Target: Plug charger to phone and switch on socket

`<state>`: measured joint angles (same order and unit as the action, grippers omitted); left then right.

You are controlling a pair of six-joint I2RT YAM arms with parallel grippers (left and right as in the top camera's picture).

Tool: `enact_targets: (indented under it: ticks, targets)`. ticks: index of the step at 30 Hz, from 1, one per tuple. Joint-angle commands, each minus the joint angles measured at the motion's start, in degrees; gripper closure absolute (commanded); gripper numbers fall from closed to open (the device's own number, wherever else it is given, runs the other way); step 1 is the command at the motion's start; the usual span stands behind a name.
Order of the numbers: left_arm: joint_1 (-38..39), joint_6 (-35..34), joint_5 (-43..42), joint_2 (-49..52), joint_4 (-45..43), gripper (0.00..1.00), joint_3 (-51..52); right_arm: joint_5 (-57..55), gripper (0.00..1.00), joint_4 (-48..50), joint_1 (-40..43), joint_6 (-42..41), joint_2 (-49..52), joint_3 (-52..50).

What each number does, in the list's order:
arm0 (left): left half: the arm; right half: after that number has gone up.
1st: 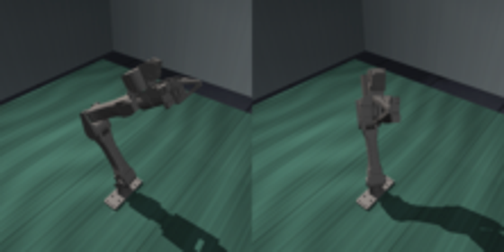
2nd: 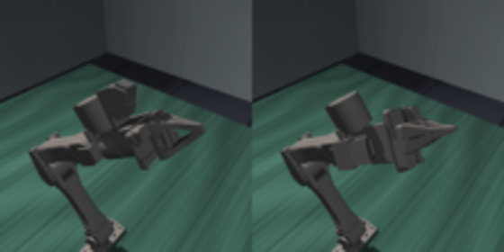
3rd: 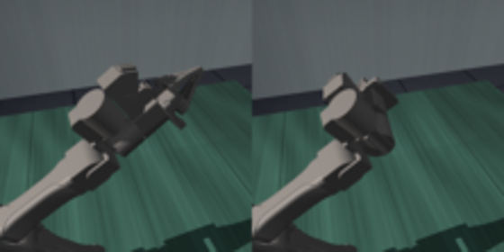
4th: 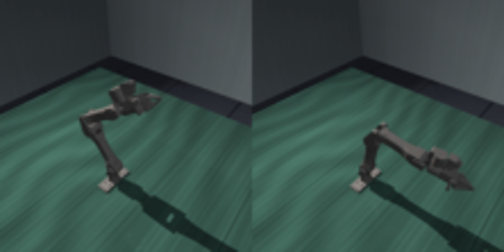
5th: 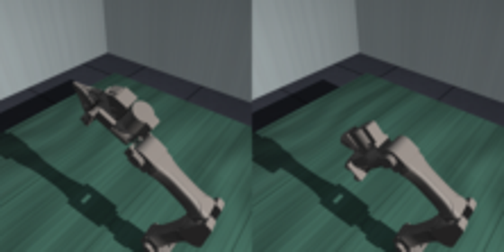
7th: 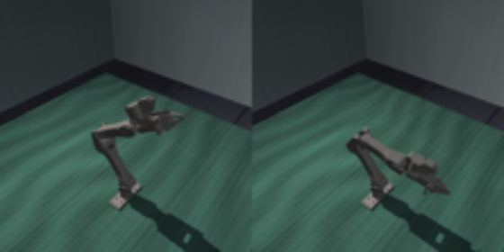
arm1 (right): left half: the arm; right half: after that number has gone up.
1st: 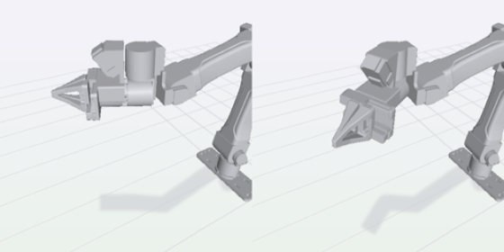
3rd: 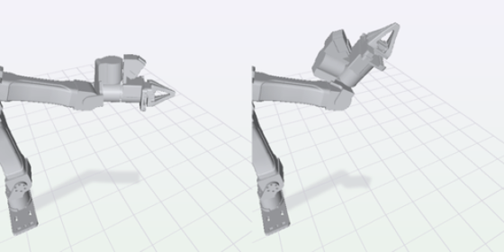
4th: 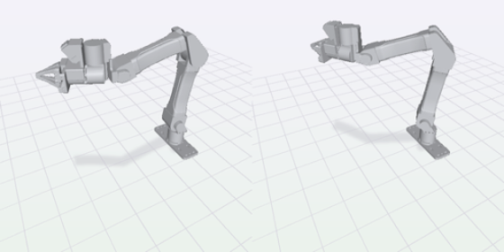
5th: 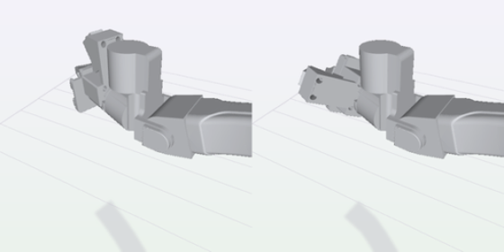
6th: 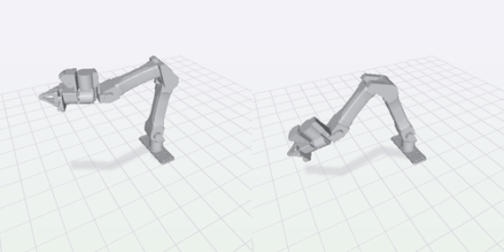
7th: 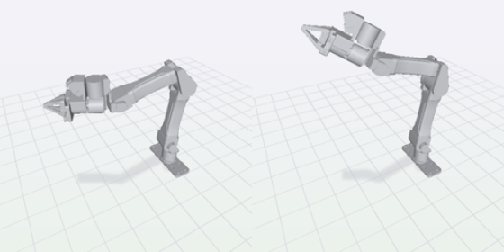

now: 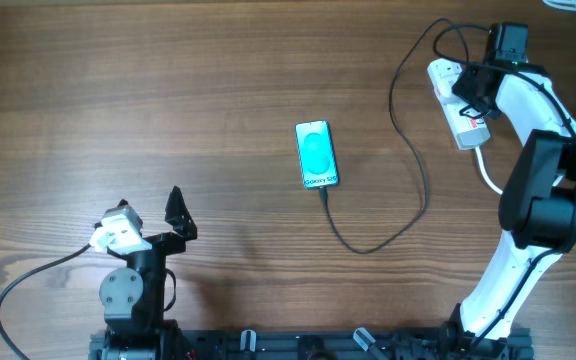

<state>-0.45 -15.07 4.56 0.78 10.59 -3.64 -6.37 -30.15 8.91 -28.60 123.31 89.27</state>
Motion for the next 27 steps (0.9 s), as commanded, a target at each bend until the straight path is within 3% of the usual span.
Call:
enact_targets:
  ticks: [1, 20, 27]
  targets:
    - [-0.4, 1.2, -0.5, -0.5, -0.4, 0.00, 0.5, 0.8, 0.95, -0.4, -2.4, 1.6, 2.7, -0.7]
    - [-0.4, 1.2, -0.5, -0.5, -0.4, 0.00, 0.5, 0.8, 0.96, -5.4, -4.6, 1.6, 2.6, -0.7]
    - [-0.4, 1.2, -0.5, -0.5, -0.4, 0.00, 0.5, -8.0, 0.95, -13.3, -4.5, 1.7, -8.7, -0.7]
